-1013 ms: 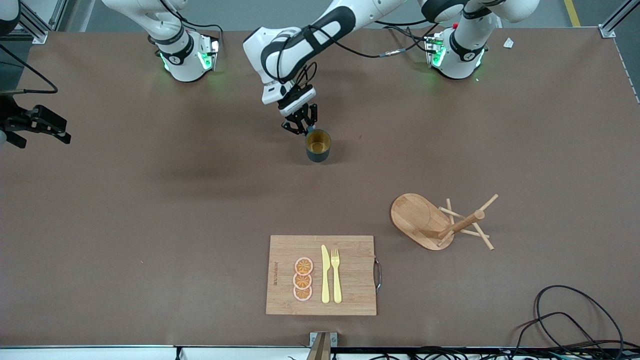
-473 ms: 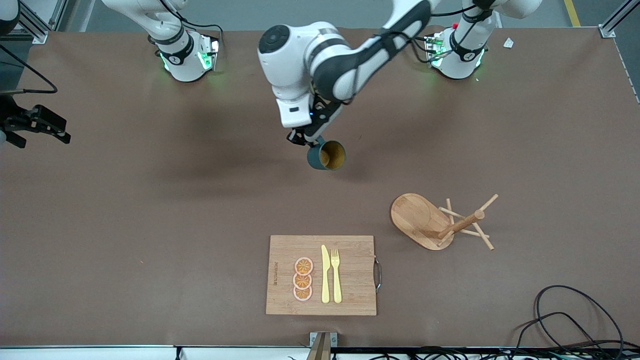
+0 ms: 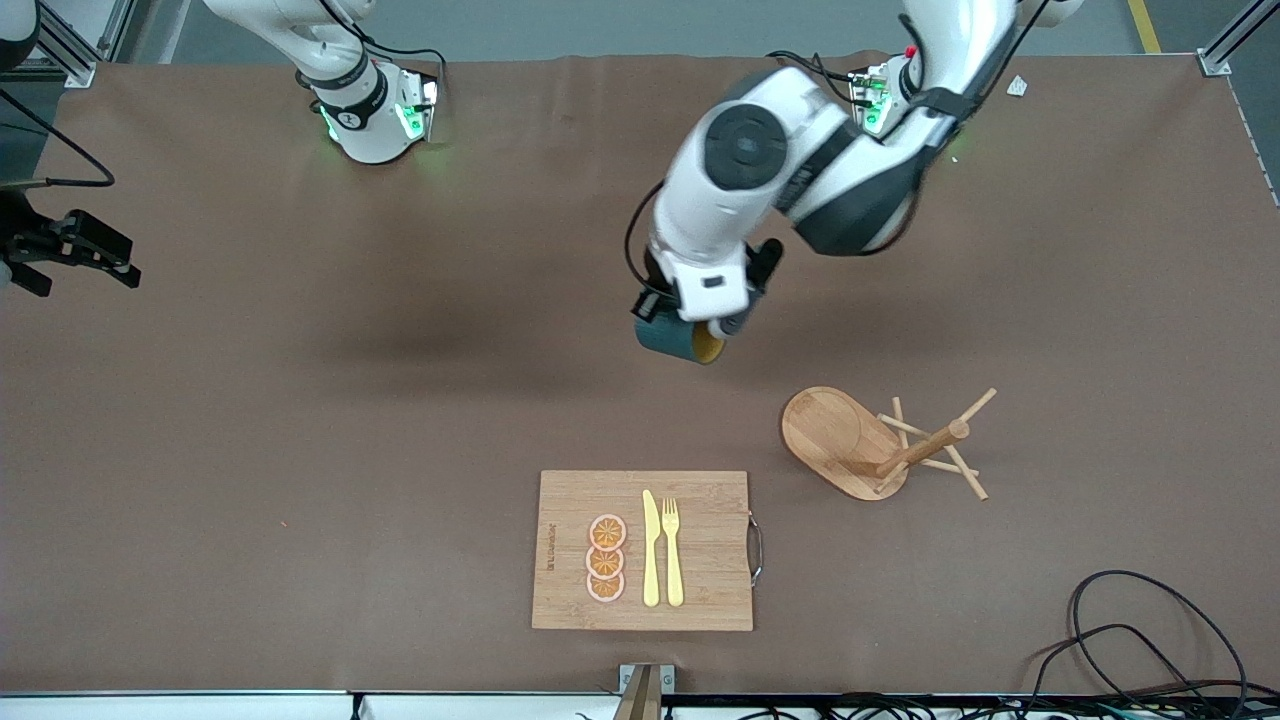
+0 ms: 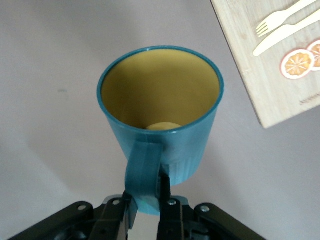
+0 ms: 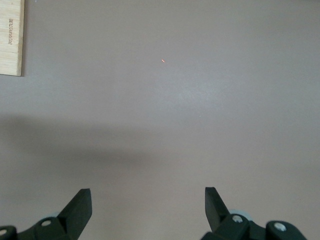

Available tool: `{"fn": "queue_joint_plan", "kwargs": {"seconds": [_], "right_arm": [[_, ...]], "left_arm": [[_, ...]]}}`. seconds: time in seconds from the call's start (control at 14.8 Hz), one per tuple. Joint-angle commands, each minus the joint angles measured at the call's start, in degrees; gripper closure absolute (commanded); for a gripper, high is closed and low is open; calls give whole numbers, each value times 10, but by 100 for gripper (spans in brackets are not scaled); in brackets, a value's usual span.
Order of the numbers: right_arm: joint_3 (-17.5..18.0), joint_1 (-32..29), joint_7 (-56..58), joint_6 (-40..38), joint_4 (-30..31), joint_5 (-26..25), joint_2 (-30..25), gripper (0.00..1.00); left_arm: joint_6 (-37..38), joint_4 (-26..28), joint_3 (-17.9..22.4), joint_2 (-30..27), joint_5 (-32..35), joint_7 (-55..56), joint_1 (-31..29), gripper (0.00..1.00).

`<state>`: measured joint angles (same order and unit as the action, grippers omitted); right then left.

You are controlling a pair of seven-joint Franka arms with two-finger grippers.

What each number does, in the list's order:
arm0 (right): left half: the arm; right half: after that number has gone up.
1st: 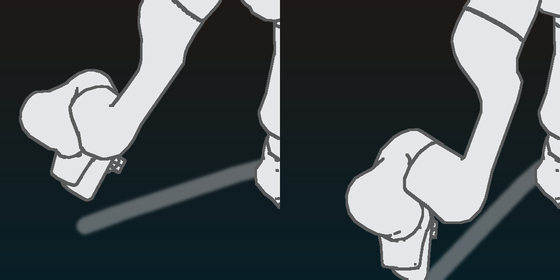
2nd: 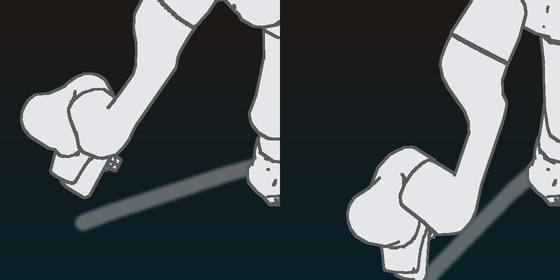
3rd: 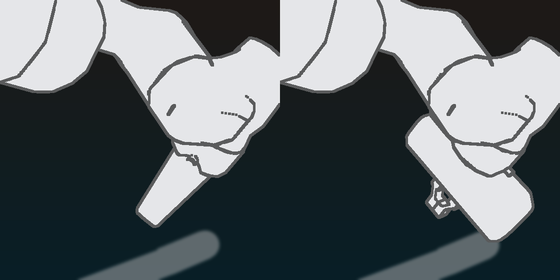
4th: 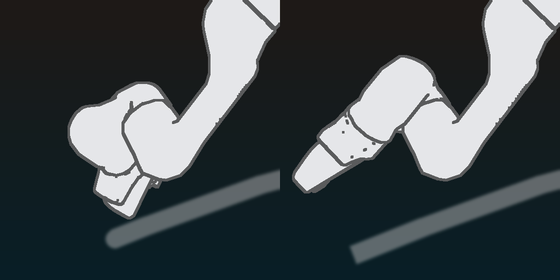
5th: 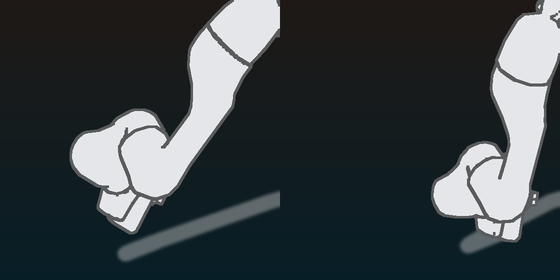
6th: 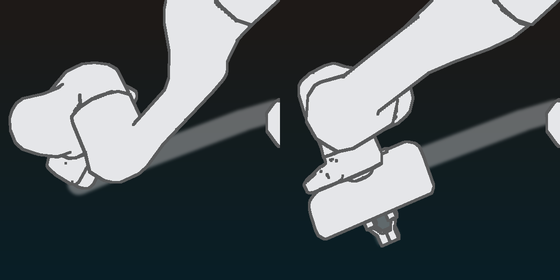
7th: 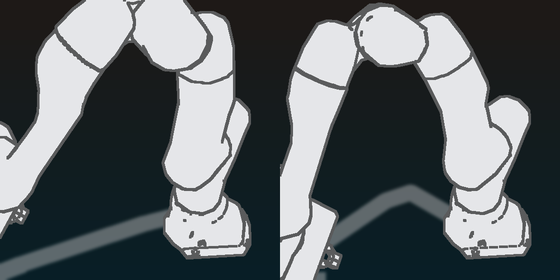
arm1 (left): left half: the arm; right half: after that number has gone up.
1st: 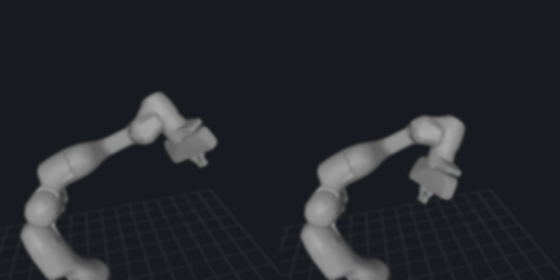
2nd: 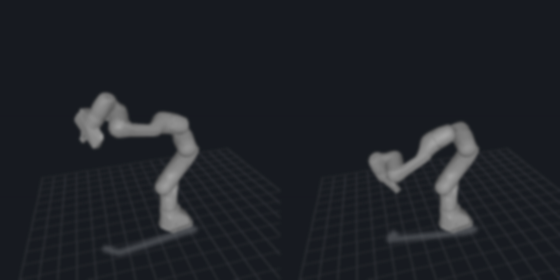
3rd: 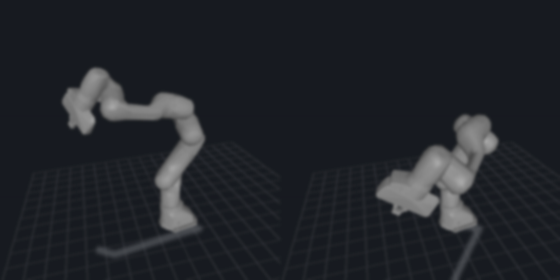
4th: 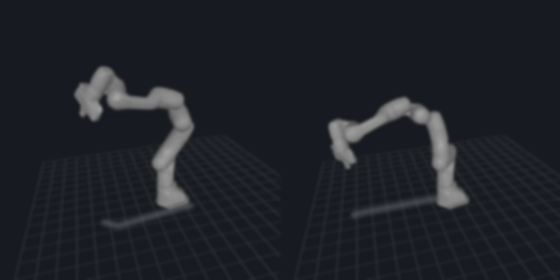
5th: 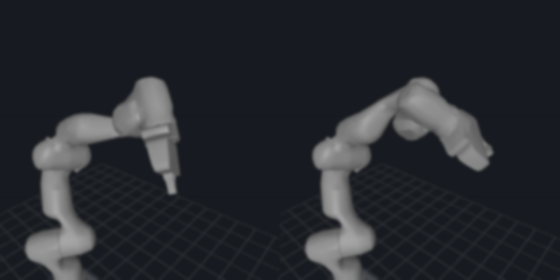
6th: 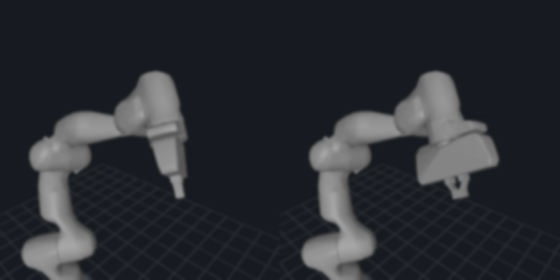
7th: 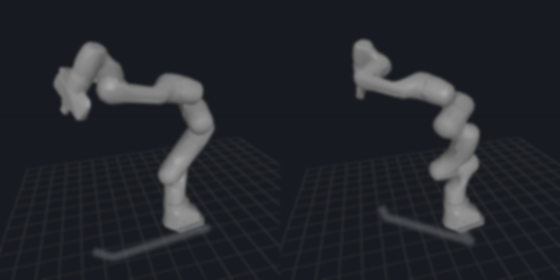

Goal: Pass cup and hang on rack
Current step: 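Lift the mug by its handle with the left gripper toward the rack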

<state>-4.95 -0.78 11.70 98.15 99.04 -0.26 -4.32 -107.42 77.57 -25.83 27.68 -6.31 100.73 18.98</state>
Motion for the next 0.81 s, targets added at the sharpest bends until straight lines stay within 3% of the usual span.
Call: {"fn": "queue_joint_plan", "kwargs": {"seconds": [0.0, 0.74], "right_arm": [[5, -8, 9, 5, 13, 8, -16, 0], [4, -7, 9, 3, 12, 8, -16, 0]], "left_arm": [[-2, 23, -3, -31, -86, -47, -53, 99], [104, 56, -2, -26, -336, -325, -249, 99]]}}
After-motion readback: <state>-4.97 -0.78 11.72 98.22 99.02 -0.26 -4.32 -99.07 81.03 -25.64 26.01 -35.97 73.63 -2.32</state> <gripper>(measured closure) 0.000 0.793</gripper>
